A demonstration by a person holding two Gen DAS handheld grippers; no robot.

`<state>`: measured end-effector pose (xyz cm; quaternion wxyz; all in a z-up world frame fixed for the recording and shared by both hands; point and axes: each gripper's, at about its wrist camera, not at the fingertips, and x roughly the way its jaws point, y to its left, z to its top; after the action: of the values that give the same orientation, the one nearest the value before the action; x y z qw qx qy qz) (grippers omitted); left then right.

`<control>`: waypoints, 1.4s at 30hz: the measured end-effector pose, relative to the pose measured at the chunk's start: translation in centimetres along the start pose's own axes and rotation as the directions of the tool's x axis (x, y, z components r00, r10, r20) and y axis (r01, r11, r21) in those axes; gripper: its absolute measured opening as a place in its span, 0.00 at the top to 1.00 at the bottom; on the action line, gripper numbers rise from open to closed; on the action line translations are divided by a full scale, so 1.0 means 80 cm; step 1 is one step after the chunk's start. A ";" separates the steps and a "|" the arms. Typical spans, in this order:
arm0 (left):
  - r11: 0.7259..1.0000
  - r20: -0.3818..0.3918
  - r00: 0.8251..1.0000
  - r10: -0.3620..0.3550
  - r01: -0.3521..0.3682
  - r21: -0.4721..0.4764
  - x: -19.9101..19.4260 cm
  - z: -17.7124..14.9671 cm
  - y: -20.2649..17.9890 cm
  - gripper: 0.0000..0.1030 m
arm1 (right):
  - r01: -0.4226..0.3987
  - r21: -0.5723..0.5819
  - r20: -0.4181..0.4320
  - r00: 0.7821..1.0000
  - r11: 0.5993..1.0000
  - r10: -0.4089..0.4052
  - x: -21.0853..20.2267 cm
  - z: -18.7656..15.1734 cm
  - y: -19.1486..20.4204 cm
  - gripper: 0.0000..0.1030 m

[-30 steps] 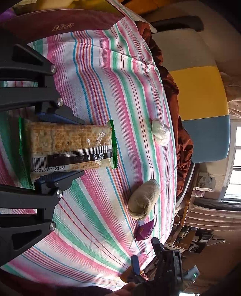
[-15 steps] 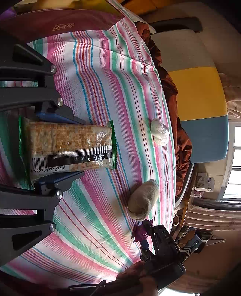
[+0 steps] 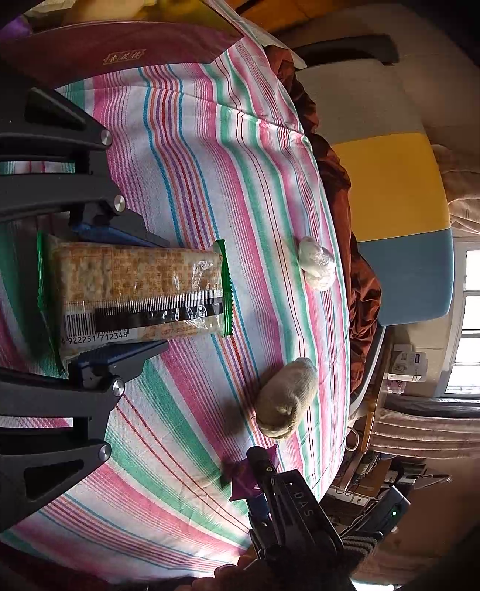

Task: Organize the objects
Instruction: 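Grasp the WEIDAN cracker packet with the left tool while the right tool grasps the purple candy packet, then carry the cracker packet into the gold tray and open the left tool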

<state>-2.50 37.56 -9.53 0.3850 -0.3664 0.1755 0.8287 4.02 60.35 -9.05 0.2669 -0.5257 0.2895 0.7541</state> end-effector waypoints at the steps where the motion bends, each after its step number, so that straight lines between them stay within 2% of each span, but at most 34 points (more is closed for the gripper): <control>1: 1.000 0.000 1.000 0.002 -0.002 0.001 0.000 0.000 0.000 0.55 | 0.004 -0.005 0.001 1.000 1.000 -0.004 0.000 0.000 0.002 0.55; 13: 1.000 -0.023 1.000 0.005 -0.005 -0.019 -0.022 -0.004 0.004 0.57 | 0.025 -0.045 0.021 0.999 0.999 -0.024 0.004 0.010 0.007 0.55; 21: 0.999 0.071 0.997 -0.002 0.005 -0.050 -0.105 -0.001 0.024 0.57 | 0.050 -0.077 0.026 0.998 0.996 -0.048 0.006 0.013 0.012 0.55; 26: 0.991 0.120 0.991 0.053 -0.038 -0.128 -0.161 -0.009 0.073 0.57 | 0.061 -0.097 0.032 0.998 0.993 -0.058 0.006 0.014 0.018 0.55; 29: 0.972 0.108 0.988 0.114 -0.088 -0.217 -0.183 -0.025 0.123 0.57 | 0.071 -0.128 0.035 0.997 0.989 -0.067 0.006 0.013 0.026 0.55; 35: 0.897 0.067 0.971 0.229 -0.183 -0.403 -0.219 -0.073 0.225 0.57 | 0.088 -0.181 0.034 0.996 0.980 -0.083 0.007 0.010 0.043 0.57; 39: 0.846 0.048 0.964 0.260 -0.203 -0.493 -0.231 -0.100 0.275 0.57 | 0.080 -0.176 0.018 0.997 0.981 -0.078 0.006 0.006 0.049 0.57; 42: 0.821 0.028 0.962 0.273 -0.218 -0.528 -0.231 -0.111 0.301 0.57 | 0.067 -0.183 -0.002 0.998 0.981 -0.069 0.003 -0.005 0.060 0.57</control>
<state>-8.75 7.57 -1.58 0.1701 -0.3880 -0.0293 0.9053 0.78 56.79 -8.61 0.2418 -0.5607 0.2018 0.7658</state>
